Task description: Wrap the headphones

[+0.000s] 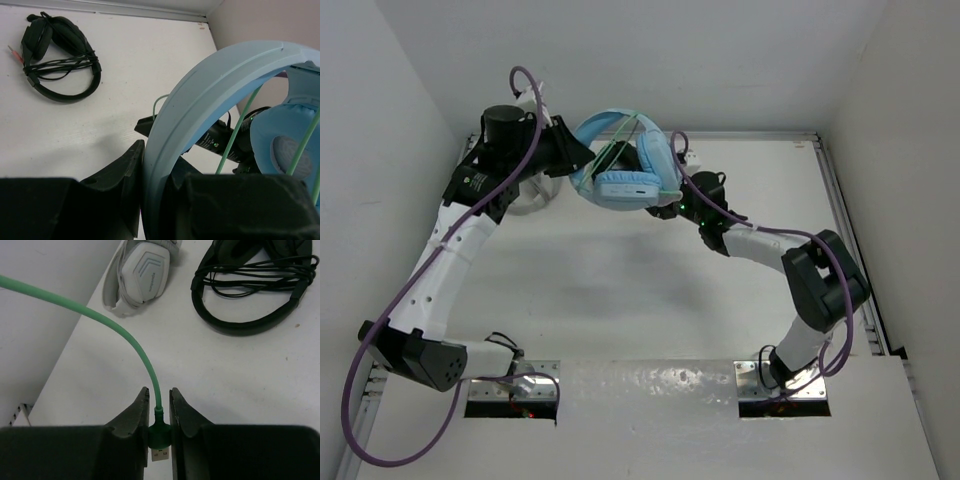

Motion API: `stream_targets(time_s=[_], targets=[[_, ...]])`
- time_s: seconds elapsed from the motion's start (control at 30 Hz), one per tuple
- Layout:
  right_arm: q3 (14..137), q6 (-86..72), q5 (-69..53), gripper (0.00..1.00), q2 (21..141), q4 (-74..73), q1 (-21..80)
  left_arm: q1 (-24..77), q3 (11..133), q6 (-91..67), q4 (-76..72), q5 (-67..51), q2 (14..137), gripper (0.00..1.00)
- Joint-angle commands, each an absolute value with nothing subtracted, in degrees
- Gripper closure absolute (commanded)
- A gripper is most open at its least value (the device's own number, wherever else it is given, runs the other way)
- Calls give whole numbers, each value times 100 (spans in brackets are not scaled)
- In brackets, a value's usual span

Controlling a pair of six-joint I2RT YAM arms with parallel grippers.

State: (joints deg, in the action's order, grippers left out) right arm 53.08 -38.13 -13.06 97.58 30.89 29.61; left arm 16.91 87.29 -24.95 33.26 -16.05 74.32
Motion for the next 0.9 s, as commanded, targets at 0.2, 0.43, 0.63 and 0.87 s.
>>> stream_targets(time_s=[0.2, 0.43, 0.63, 0.87], targets=[[4792, -4176, -231, 100, 8958, 3559, 3883, 1083, 8729, -4252, 3068, -1792, 7216, 100], [4332, -3051, 1231, 100, 7919, 3159, 5061, 703, 7858, -5396, 2619, -2382, 7137, 100], [5517, -1594, 755, 100, 8428, 1244, 5518, 624, 7699, -5388, 2583, -2409, 7119, 100], [6362, -168, 2206, 100, 8639, -78, 6169, 589, 7427, -5317, 3006, -2276, 7137, 100]])
